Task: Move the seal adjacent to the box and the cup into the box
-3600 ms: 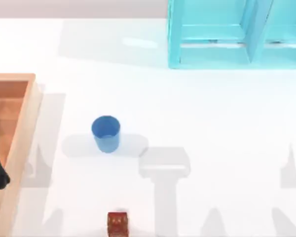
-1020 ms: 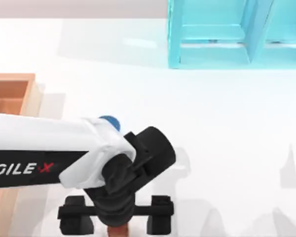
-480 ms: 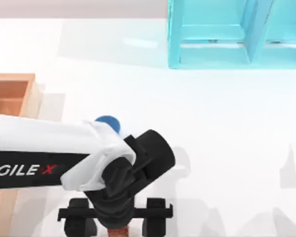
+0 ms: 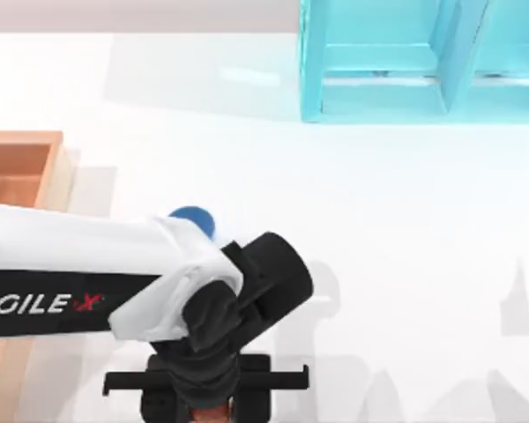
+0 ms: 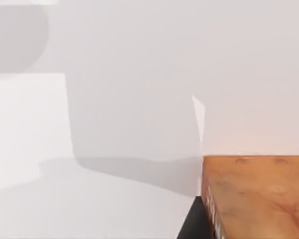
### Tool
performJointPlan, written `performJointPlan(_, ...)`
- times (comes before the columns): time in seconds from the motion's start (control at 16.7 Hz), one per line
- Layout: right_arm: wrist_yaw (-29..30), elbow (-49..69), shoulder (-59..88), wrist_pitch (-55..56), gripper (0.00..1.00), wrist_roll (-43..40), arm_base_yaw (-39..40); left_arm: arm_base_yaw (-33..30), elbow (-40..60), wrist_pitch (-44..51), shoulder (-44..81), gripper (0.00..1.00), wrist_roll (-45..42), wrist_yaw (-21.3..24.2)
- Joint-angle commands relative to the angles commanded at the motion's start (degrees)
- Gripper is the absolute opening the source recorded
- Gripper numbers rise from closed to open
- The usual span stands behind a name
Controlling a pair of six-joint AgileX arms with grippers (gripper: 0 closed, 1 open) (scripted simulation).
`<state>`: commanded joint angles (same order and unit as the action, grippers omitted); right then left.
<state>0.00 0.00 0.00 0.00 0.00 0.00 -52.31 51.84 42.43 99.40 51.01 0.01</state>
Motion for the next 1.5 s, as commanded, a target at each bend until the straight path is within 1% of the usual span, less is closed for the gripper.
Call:
performJointPlan(0.06,0.00,0.00,0.00,0.00,1.00,0.00,0.00,0.00,0.00,0.00,0.00,0.02,0.00,0.00)
performJointPlan(0.12,0.00,0.00,0.00,0.00,1.00,0.00,0.00,0.00,0.00,0.00,0.00,0.00,0.00,0.00)
performJointPlan(0.72,0.00,0.00,0.00,0.00,1.00,0.00,0.00,0.66,0.19,0.87,-0.94,0.00,-0.69,0.02)
performJointPlan(0.9,0.00,0.00,0.00,0.00,1.00,0.00,0.00,4.16,0.72,5.98,-5.81,0.00,-4.19,0.04)
performJointPlan(1.26,0.00,0.00,0.00,0.00,1.00,0.00,0.00,14.44,1.58,22.14,-19.99,0.00,-14.17,0.01)
performJointPlan(1.38,0.00,0.00,0.00,0.00,1.00,0.00,0.00,16.73,1.90,25.00,-23.01,0.00,-16.40,0.05)
performJointPlan(1.5,0.00,0.00,0.00,0.00,1.00,0.00,0.00,17.30,2.00,25.60,-23.70,0.00,-16.97,0.06)
